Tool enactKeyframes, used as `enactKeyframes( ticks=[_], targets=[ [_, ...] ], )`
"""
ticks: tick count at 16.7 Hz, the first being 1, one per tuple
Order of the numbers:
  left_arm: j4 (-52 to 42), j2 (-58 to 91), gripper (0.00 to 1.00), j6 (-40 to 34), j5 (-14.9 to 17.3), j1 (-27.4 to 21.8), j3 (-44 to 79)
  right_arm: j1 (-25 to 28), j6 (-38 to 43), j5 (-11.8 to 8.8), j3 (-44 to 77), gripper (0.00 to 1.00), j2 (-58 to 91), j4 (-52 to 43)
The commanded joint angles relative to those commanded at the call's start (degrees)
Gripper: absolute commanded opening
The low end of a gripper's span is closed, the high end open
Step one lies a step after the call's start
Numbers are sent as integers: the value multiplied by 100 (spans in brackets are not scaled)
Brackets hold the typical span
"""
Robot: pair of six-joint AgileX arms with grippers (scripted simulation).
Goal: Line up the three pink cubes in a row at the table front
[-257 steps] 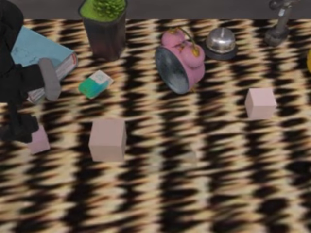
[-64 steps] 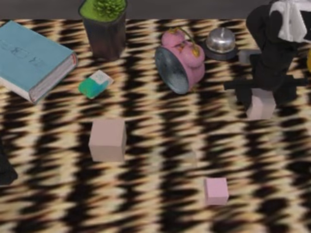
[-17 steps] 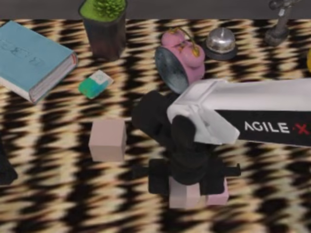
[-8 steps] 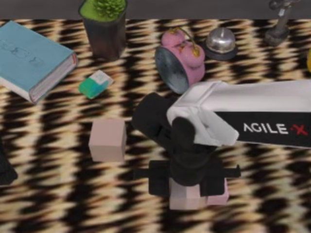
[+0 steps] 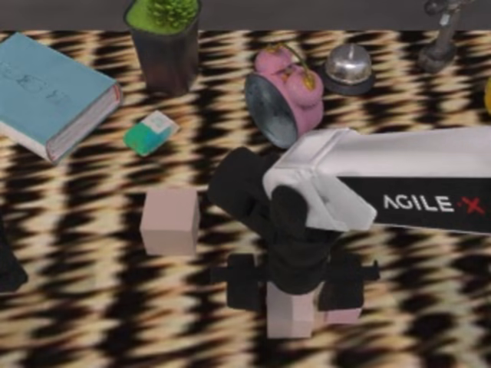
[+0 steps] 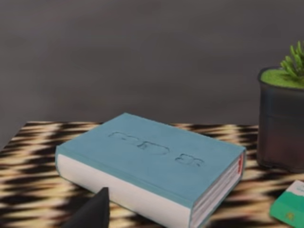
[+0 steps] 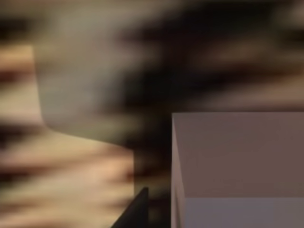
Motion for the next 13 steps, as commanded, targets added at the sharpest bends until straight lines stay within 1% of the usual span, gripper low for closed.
enactKeyframes(
  ticks=[1,10,13],
  targets=[
    [0,0,100,0,0,0,0,0,0,0,0,100,0,0],
    [0,0,100,0,0,0,0,-3,-1,0,19,100,-9,-20],
    [0,0,100,0,0,0,0,31,4,1,301,100,-130,-425]
  ],
)
